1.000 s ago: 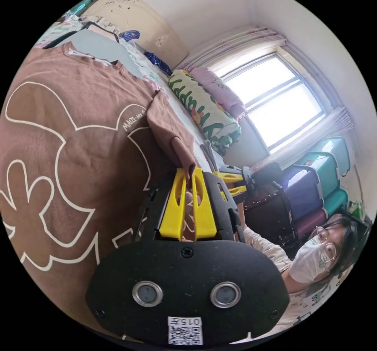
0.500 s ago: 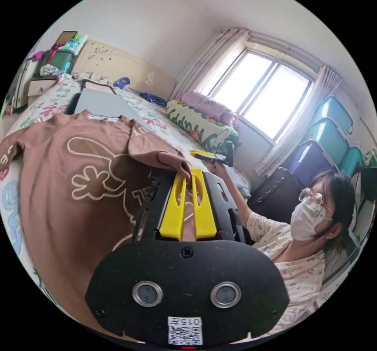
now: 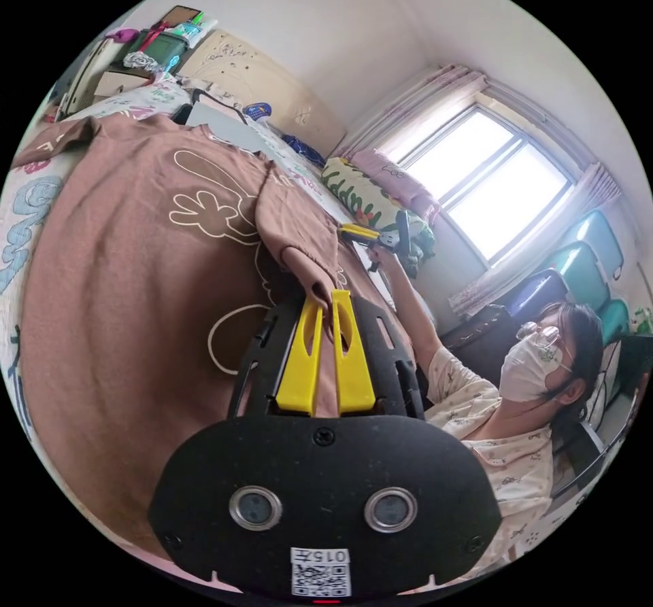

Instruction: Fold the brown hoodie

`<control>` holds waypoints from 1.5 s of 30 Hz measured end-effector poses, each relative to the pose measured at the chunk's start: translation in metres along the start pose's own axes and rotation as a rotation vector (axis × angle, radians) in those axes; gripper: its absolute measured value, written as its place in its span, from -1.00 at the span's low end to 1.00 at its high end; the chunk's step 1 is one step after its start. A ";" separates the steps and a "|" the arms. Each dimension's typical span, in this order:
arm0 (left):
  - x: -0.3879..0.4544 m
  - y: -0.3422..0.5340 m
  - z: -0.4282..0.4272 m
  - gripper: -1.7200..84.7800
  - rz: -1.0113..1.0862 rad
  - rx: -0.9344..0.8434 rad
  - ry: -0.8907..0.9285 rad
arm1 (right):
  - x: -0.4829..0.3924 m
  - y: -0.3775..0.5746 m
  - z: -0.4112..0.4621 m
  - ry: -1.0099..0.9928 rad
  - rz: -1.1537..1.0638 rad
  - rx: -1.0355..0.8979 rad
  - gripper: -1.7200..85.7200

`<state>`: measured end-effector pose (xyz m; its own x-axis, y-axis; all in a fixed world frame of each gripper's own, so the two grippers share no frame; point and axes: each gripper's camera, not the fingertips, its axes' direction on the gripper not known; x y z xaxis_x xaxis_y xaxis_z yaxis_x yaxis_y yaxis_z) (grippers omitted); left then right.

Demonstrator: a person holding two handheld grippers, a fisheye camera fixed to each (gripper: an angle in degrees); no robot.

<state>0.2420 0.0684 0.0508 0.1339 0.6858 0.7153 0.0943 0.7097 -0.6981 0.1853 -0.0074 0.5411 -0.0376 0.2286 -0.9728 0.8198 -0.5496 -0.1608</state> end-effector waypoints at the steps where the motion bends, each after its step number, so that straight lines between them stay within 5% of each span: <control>1: 0.014 -0.001 0.004 -0.97 0.002 -0.009 -0.022 | 0.011 0.005 0.005 -0.033 0.013 0.030 -0.80; 10: 0.130 0.017 0.046 -0.96 0.062 -0.012 -0.006 | 0.092 0.005 0.032 -0.074 0.110 0.022 -0.89; 16: 0.179 0.032 0.061 -0.94 0.075 -0.095 -0.146 | 0.130 0.007 0.055 0.039 0.106 -0.067 -0.81; 21: 0.235 0.058 0.029 -0.83 0.139 0.046 -0.346 | 0.190 0.038 0.014 -0.022 0.152 0.015 -0.78; 25: 0.270 0.078 0.003 -0.71 0.161 0.270 -0.504 | 0.165 0.053 -0.063 -0.230 -0.123 0.286 -0.77; 29: 0.250 0.066 0.038 -0.69 0.096 0.195 -0.371 | 0.095 0.083 -0.105 -0.632 -0.715 0.352 -0.74; 32: 0.231 0.054 0.078 -0.69 0.051 0.063 -0.264 | 0.054 0.107 -0.106 -0.613 -0.943 0.266 -0.72; 38: 0.238 0.057 0.116 -0.90 0.111 -0.054 -0.298 | 0.063 0.123 -0.073 -0.424 -0.950 0.167 -0.67; 45: 0.240 0.082 0.139 -0.96 0.147 -0.076 -0.230 | 0.147 0.138 -0.077 -0.555 -0.976 0.150 -0.65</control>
<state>0.1444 0.3132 0.1696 -0.0753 0.8051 0.5884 0.1658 0.5920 -0.7887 0.3369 0.0124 0.3888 -0.9028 0.2449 -0.3535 0.2251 -0.4312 -0.8737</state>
